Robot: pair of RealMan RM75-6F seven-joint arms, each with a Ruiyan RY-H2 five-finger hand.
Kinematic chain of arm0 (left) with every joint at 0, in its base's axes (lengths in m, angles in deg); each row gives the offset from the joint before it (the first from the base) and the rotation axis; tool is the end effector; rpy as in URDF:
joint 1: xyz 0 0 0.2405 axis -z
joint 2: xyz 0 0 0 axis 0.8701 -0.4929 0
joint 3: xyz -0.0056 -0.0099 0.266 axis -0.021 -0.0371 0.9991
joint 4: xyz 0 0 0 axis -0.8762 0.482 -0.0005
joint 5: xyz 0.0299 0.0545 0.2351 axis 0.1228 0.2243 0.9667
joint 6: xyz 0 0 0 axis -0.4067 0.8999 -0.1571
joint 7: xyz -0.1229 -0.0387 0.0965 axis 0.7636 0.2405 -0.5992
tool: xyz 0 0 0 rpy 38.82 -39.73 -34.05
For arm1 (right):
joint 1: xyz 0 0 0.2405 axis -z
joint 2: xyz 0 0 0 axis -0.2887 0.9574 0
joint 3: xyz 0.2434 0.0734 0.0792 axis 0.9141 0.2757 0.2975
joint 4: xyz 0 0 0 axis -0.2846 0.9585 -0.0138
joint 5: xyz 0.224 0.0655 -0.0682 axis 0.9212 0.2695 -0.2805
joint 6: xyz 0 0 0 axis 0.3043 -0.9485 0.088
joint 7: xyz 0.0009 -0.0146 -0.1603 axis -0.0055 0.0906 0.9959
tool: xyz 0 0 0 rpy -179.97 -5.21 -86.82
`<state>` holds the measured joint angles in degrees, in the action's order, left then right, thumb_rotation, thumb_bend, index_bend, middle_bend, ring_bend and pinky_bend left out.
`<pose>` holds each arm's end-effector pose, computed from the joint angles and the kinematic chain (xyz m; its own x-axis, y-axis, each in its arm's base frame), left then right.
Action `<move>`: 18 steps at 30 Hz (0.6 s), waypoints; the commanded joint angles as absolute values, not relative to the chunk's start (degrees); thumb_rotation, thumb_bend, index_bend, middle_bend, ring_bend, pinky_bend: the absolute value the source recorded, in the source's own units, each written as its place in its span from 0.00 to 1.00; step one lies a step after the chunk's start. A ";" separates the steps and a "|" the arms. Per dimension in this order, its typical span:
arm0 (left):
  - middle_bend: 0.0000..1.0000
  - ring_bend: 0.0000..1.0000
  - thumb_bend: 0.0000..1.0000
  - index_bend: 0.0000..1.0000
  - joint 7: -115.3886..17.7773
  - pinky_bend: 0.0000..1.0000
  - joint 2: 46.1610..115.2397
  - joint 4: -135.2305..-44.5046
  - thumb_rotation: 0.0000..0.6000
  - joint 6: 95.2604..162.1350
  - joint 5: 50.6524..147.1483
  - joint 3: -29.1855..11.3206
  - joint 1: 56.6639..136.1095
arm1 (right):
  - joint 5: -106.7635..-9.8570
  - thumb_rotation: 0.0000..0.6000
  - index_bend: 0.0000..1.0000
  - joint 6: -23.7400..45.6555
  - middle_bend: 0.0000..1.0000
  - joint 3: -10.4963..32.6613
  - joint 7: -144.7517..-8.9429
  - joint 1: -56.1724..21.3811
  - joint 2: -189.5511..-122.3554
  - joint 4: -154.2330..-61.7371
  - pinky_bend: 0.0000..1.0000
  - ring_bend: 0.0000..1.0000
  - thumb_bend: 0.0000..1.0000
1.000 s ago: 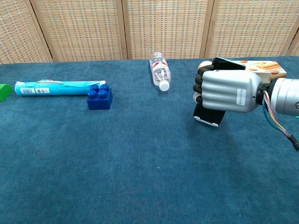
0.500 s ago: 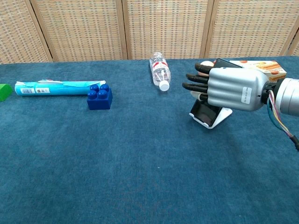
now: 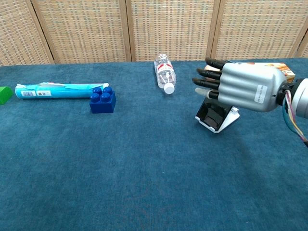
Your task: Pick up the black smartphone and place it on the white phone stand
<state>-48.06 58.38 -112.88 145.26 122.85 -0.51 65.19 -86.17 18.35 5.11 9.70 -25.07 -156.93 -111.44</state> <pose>-0.3386 0.1858 0.1289 0.3893 0.1303 0.9119 0.9190 0.0119 -0.3940 -0.1660 -0.3611 -0.0380 0.7539 0.6129 -0.2366 0.4622 -0.2388 0.8540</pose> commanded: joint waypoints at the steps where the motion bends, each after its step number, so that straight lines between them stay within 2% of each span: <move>1: 0.00 0.00 0.00 0.00 -47.77 0.00 58.26 -112.82 1.00 145.35 122.92 -0.49 65.15 | -86.32 1.00 0.00 15.01 0.00 4.81 7.03 -22.98 -154.54 -115.03 0.09 0.00 0.44; 8: 0.00 0.00 0.00 0.00 -45.86 0.00 57.53 -112.74 1.00 146.97 124.66 0.10 64.42 | -90.43 1.00 0.00 1.45 0.00 2.70 -5.70 -15.23 -145.67 -123.55 0.09 0.00 0.44; 12: 0.00 0.00 0.00 0.00 -45.45 0.00 57.36 -112.71 1.00 148.94 125.29 0.04 63.59 | -90.87 1.00 0.00 -8.37 0.00 0.38 -18.21 -7.88 -142.64 -127.28 0.08 0.00 0.42; 14: 0.00 0.00 0.00 0.00 -47.14 0.00 58.08 -112.38 1.00 151.07 124.92 -0.62 62.78 | -87.61 1.00 0.00 -12.14 0.00 -0.47 -26.21 -3.42 -142.57 -129.58 0.06 0.00 0.34; 18: 0.00 0.00 0.00 0.00 -49.41 0.00 59.58 -111.44 1.00 154.11 125.80 -0.93 61.64 | -83.34 1.00 0.00 -15.55 0.00 -2.03 -41.78 2.57 -142.15 -133.28 0.01 0.00 0.03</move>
<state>-48.84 58.90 -111.91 153.11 125.33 -0.71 62.25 -87.40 -10.22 0.44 -27.22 -5.47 -144.06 -128.17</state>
